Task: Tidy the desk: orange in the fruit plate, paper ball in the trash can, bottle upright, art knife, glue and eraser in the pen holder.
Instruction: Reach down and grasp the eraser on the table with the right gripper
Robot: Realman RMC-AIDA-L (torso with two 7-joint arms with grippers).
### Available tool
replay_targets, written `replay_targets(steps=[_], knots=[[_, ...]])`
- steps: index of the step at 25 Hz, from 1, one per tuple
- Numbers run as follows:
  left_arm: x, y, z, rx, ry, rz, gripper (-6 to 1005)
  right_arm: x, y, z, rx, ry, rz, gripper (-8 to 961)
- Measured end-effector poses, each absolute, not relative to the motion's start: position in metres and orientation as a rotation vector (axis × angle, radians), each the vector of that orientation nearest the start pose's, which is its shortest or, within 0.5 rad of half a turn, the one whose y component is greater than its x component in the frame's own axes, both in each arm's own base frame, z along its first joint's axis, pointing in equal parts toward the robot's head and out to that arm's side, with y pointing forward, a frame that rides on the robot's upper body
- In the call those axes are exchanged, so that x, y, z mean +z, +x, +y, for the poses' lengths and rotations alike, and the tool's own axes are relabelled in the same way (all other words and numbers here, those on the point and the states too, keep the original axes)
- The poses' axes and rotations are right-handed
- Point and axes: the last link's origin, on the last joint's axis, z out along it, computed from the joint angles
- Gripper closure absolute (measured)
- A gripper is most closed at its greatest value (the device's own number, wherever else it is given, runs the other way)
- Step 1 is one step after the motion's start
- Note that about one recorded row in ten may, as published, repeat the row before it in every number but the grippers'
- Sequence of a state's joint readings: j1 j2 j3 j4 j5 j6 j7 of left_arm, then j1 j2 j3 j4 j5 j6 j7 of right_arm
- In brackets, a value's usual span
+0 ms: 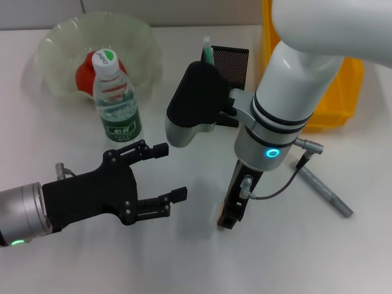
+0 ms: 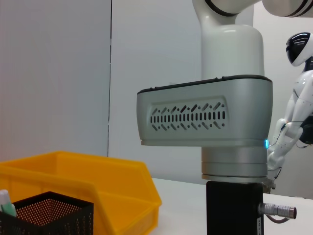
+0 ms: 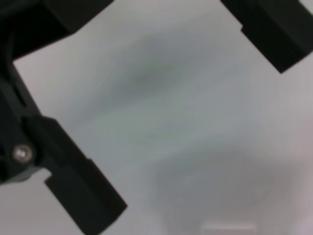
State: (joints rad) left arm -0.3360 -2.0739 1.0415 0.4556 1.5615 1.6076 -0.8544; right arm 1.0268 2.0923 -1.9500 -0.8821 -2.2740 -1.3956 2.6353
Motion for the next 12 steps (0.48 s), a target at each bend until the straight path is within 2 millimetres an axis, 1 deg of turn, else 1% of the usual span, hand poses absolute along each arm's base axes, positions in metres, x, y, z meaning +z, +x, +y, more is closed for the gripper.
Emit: replay_targets(steps=[7,12], knots=[[-0.0397,-0.2782,0.257,-0.954,-2.681,-0.258,166,-0.1234,0.1125,0.3296,-0.938,-2.921,0.545,505],[-0.0398,-0.2785,0.2566,-0.954,-2.681,-0.26,166,-0.1234,0.1161,0.3295,-0.948,-2.916,0.561,508]])
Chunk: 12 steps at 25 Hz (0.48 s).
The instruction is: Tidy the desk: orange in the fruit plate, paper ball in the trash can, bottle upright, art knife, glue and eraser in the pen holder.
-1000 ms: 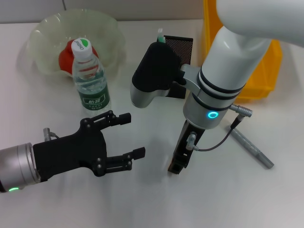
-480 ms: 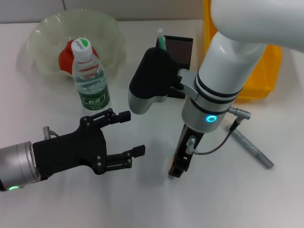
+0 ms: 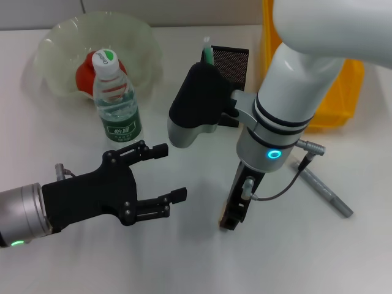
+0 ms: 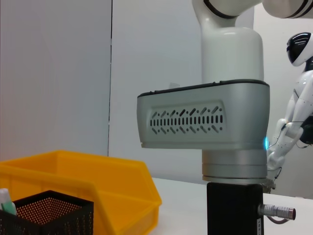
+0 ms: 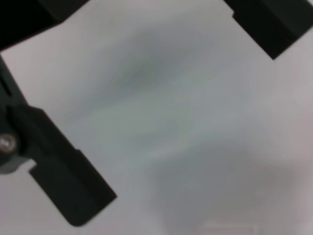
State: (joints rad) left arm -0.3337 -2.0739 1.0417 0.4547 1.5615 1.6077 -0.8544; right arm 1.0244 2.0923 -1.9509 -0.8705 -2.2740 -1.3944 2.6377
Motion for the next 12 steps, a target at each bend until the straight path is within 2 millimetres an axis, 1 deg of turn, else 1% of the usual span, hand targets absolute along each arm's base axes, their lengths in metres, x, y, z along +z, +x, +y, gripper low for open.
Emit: replay_targets(steps=[12], knots=[[-0.0401,-0.2784,0.2561,-0.956,-2.683,-0.26,166,-0.1235,0.1175,0.3278,-0.94,-2.924,0.584,533]])
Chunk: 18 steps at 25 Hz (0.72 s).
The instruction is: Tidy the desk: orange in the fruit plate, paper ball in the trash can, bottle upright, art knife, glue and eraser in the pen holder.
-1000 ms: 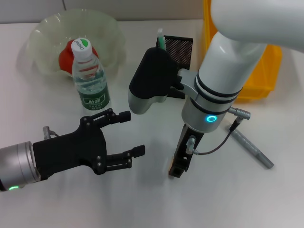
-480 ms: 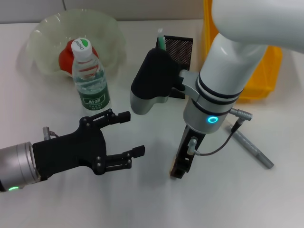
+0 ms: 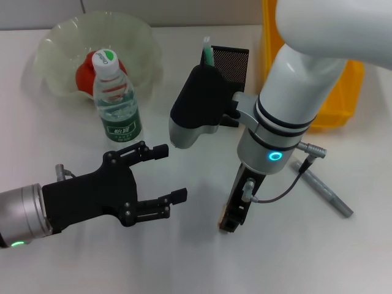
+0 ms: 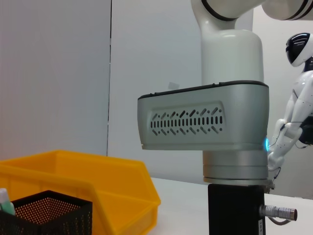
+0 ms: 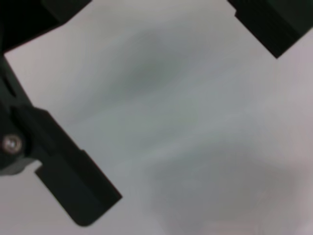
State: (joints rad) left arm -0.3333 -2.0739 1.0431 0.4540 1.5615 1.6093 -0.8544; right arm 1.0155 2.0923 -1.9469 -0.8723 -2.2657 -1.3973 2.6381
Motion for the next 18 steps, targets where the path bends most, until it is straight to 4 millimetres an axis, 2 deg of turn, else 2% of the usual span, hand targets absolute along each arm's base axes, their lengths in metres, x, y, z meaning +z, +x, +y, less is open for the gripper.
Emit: replay_targets(steps=[3,8,15,16,18], knots=[[-0.04,-0.279,0.255,-0.956,-2.681,-0.264,166,-0.122,0.116,0.326,-0.92,-2.938,0.596,541],[-0.04,-0.28,0.254,-0.956,-2.679,-0.268,166,-0.108,0.115,0.328,-0.766,-2.951,0.67,542],[-0.04,-0.28,0.255,-0.955,-2.677,-0.269,166,-0.072,0.115,0.347,-0.573,-2.88,0.737,539],[-0.04,-0.28,0.255,-0.955,-2.677,-0.267,166,-0.06,0.114,0.355,-0.505,-2.846,0.744,539],[-0.04,-0.279,0.256,-0.956,-2.678,-0.266,166,-0.054,0.113,0.358,-0.48,-2.83,0.746,538]])
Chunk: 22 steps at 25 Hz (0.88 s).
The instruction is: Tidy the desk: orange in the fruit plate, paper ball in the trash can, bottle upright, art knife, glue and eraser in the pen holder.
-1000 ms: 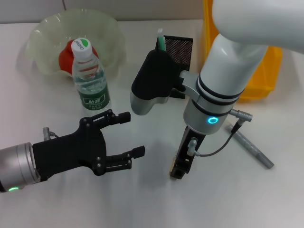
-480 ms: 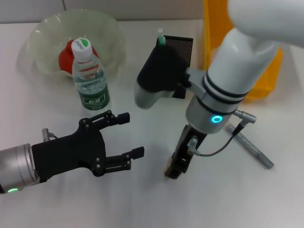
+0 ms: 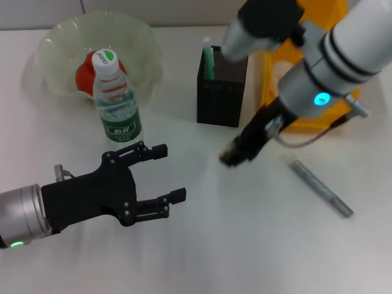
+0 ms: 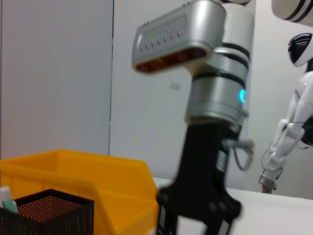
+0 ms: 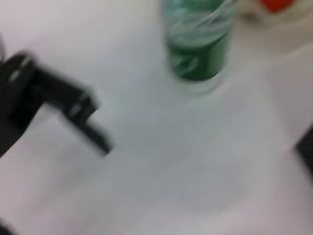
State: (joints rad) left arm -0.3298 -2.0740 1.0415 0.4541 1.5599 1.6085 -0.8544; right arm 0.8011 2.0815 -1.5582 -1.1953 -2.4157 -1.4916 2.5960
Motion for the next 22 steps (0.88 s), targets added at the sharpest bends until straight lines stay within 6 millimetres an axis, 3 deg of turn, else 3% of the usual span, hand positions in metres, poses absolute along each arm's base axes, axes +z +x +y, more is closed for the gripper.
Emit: replay_targets(steps=[3,8,13,22], knots=[[-0.04,-0.279,0.256,-0.956,-2.678,-0.264,166,-0.029,0.107,0.378,-0.372,-2.739,0.77,536],[-0.04,-0.278,0.256,-0.957,-2.684,-0.259,166,-0.012,0.087,0.4,-0.283,-2.678,0.765,534],[-0.041,-0.278,0.255,-0.959,-2.684,-0.268,166,-0.016,0.088,0.415,-0.245,-2.603,0.739,532],[-0.041,-0.277,0.257,-0.964,-2.683,-0.267,166,-0.028,0.097,0.423,-0.212,-2.572,0.74,528]])
